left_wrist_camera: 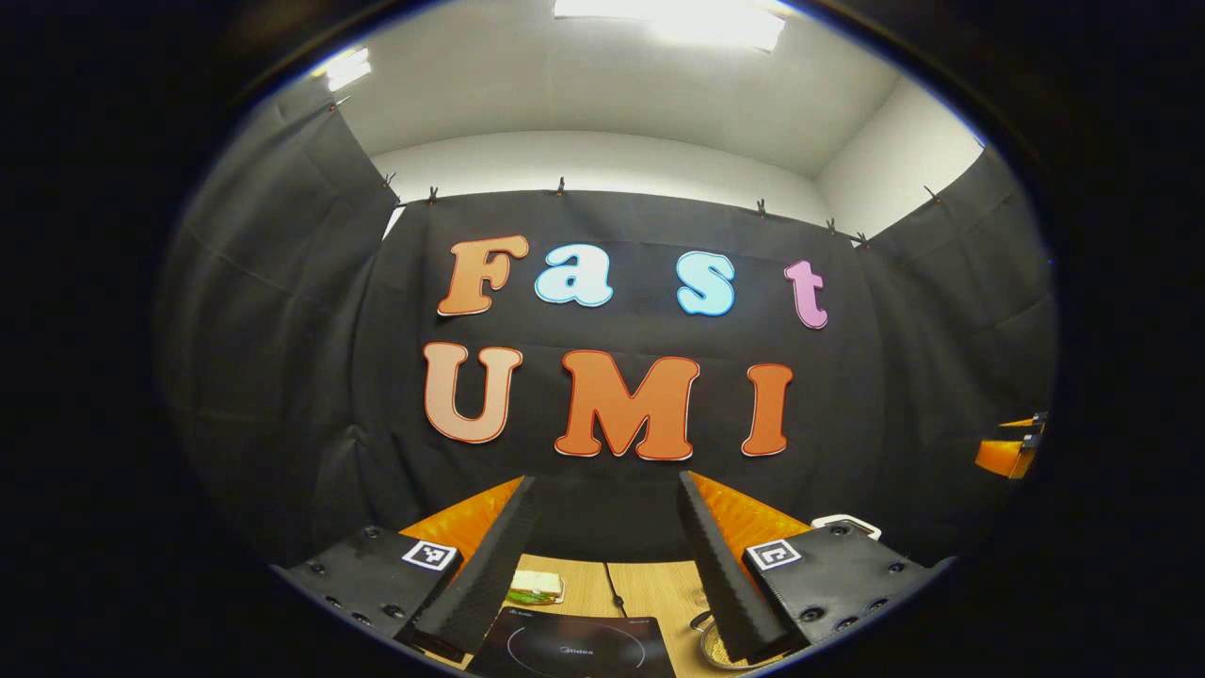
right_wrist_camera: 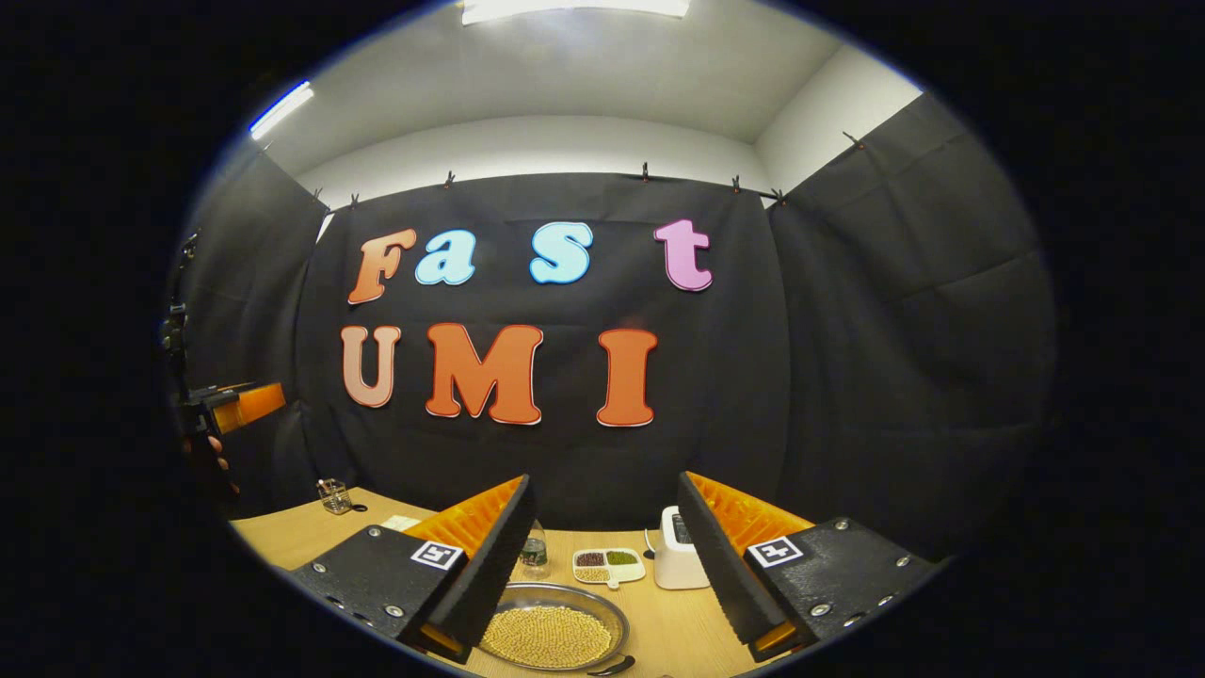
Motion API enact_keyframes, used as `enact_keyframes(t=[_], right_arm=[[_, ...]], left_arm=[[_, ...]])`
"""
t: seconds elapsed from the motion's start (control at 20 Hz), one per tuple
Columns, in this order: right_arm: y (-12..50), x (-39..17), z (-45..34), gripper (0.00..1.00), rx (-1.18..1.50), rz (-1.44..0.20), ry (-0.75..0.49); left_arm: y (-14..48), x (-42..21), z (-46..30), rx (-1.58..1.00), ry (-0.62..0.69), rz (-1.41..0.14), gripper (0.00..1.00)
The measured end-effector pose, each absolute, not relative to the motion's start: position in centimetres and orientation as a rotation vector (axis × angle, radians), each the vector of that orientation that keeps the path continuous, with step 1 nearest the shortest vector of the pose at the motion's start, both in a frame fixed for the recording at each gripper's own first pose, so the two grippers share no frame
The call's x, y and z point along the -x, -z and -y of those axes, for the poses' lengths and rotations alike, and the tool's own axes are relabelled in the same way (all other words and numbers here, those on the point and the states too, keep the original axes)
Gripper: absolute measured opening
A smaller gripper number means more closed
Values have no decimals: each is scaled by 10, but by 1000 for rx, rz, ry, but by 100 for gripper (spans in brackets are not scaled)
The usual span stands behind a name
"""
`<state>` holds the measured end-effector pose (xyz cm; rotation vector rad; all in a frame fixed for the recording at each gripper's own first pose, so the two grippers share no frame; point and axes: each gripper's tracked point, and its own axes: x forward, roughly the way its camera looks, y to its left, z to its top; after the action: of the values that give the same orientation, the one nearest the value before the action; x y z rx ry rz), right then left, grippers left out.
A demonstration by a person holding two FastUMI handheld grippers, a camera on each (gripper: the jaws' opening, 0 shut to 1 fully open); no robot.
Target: First push the handle of the pot to place it horizontally, then grasp the pot with both hands and set it on the induction cooktop.
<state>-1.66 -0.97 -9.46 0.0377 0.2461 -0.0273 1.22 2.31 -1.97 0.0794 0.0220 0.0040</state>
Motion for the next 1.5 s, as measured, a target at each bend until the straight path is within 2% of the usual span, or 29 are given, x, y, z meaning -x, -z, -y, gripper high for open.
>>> enact_keyframes(t=[0.45, 0.65, 0.75, 0.95, 1.05, 1.15, 1.25, 1.3, 1.4, 1.5], right_arm=[[165, 53, 10, 90, -92, -442, 51], [214, 76, 4, 89, -84, -594, 30], [240, 93, -1, 85, -105, -682, 7], [304, 122, -20, 74, -90, -862, -33], [332, 137, -33, 65, -107, -946, -72], [358, 153, -52, 53, -146, -1030, -134], [382, 164, -58, 37, -135, -1098, -140], [395, 164, -59, 26, -132, -1125, -128], [416, 169, -56, 14, -167, -1180, -109], [434, 171, -57, 7, -226, -1230, -89]], left_arm=[[35, -21, -40, -80, -12, -45, 96], [45, -22, -50, -72, -19, -72, 95], [49, -24, -59, -77, -31, -81, 95], [57, -24, -74, -79, -50, -91, 96], [61, -23, -79, -78, -58, -97, 95], [68, -22, -83, -84, -61, -108, 95], [73, -22, -87, -97, -68, -116, 95], [73, -21, -90, -101, -74, -117, 95], [76, -23, -95, -101, -86, -119, 95], [81, -27, -98, -102, -93, -128, 96]])
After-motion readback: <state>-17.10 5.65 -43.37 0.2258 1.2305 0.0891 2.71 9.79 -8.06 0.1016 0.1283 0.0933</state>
